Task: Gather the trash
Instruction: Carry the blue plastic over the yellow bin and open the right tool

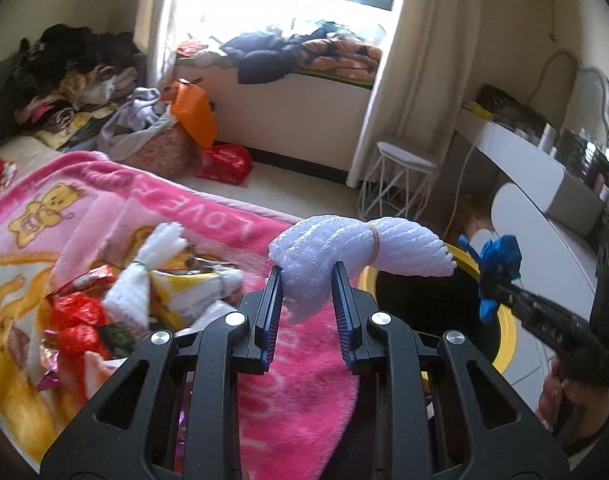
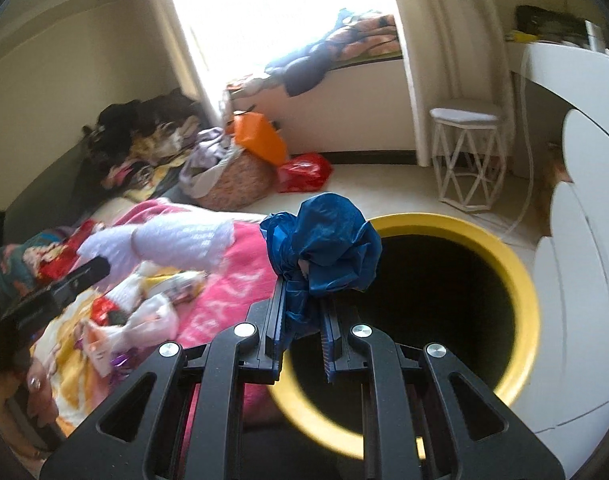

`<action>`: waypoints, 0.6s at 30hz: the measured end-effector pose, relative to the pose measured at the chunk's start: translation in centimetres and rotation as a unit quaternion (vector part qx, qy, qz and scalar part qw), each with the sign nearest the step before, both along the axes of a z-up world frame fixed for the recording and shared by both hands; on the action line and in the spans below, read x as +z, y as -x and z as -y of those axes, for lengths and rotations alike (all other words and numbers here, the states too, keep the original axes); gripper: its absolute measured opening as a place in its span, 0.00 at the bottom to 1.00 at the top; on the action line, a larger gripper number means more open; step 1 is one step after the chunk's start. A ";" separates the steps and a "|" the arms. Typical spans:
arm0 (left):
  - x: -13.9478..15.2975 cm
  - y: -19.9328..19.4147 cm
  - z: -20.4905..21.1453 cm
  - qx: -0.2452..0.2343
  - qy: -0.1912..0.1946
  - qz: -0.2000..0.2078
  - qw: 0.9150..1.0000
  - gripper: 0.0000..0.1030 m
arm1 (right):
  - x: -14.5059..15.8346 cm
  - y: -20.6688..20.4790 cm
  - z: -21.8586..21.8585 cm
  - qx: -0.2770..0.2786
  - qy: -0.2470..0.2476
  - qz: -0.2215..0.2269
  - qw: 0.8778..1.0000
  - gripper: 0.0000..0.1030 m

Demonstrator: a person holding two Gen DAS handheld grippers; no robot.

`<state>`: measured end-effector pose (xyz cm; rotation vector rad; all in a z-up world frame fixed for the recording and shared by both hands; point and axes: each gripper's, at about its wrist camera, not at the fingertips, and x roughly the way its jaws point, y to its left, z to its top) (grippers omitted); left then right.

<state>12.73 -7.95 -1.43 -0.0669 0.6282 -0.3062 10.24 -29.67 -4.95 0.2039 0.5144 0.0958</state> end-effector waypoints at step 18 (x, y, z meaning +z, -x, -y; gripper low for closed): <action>-3.9 -2.3 8.4 -0.066 -0.080 -0.045 0.994 0.19 | -2.3 -0.5 6.5 -0.073 -0.020 -0.039 0.996 0.15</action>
